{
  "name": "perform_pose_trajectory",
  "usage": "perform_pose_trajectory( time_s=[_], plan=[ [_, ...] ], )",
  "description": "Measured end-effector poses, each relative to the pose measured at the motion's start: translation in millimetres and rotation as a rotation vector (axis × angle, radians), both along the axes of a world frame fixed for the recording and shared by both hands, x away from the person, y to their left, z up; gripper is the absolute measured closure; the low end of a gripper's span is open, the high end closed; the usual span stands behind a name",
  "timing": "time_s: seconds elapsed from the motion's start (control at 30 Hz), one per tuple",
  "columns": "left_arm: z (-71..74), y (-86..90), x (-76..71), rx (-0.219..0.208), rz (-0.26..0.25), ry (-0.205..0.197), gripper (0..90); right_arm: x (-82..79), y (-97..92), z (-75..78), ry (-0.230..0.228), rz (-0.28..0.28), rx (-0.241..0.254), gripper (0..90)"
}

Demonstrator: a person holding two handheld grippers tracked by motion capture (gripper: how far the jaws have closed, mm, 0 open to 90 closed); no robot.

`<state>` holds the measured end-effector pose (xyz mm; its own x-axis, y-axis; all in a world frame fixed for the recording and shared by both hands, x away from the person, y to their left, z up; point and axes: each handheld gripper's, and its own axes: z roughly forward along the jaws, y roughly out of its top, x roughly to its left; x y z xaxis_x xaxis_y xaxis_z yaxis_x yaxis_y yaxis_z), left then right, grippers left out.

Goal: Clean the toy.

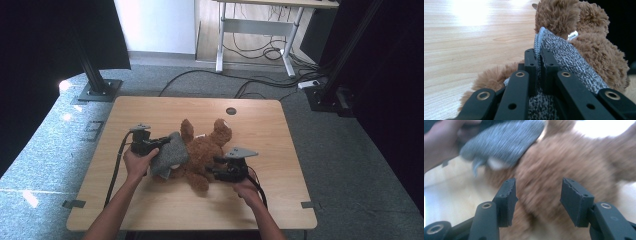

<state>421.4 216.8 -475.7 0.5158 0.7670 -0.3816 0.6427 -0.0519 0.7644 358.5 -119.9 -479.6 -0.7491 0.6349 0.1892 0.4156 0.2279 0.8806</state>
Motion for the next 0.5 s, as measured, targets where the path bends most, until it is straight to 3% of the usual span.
perform_pose_trajectory(
  time_s=[0.17,0.5],
  plan=[
    [-2.1,-2.3,-5.5,-0.001,-0.011,-0.015,84.7,24.8,4.5,17.1,-0.006,-0.024,-0.017,46.7],
    [-8.0,-4.5,-15.6,-0.024,-0.019,-0.033,85.0,63.3,44.1,35.1,0.011,-0.018,-0.05,46.0]
  ],
)
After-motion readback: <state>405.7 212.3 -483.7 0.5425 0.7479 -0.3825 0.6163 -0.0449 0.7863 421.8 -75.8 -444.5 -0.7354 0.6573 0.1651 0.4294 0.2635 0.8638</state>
